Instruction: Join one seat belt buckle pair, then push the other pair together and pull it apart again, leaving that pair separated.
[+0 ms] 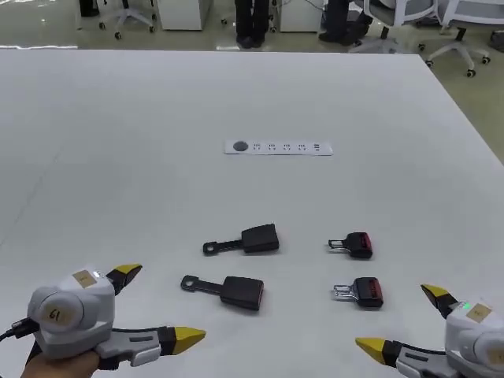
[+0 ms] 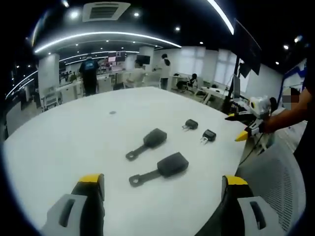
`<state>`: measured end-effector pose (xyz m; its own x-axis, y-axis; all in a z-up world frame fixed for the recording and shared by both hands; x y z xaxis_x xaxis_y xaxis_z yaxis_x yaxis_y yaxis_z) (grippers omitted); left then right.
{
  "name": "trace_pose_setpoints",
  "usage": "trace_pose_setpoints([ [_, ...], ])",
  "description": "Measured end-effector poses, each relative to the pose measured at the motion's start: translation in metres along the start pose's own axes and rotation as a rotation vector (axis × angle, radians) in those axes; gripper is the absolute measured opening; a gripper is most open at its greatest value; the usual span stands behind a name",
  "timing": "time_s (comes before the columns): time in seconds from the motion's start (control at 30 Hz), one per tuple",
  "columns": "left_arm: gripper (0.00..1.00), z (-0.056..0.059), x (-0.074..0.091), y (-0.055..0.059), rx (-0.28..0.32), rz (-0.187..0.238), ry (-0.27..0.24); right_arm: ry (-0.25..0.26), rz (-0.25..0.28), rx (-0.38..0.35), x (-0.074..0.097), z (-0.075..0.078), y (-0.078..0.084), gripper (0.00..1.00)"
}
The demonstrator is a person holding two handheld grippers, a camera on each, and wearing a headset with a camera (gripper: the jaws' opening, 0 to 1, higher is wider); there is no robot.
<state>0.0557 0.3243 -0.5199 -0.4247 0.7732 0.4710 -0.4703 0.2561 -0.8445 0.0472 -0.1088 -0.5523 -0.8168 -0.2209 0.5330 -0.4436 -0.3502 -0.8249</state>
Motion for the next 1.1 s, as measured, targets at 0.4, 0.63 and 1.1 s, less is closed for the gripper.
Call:
trace_pose_setpoints([
  [0.4, 1.0, -0.001, -0.0008, 0.0003, 0.002, -0.002, 0.002, -0.002, -0.008, 0.004, -0.0008, -0.0002, 0.0007, 0.92],
  [0.63, 1.0, -0.0013, -0.0016, 0.001, 0.002, -0.008, 0.008, -0.001, 0.0, -0.003, -0.0005, 0.0006, -0.0011, 0.92],
  [1.1, 1.0, -0.0057, -0.0069, -0.0005, -0.006, -0.013, 0.022, -0.008, -0.014, 0.005, -0.0053, 0.0044, 0.0001, 0.91],
])
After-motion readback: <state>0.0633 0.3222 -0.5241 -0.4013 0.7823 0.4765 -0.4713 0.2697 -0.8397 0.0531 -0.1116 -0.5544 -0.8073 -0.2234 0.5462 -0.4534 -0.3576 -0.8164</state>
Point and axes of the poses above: the centre of the closed fingertips' face, and the gripper's own axes: x roughly backward along the fingers, z roughly to its right, y roughly out of its underside, the point moved 10 cm from there along x, roughly backward along the fingers, and after that the axes turned 15 degrees about y, right-handed, at the moved point
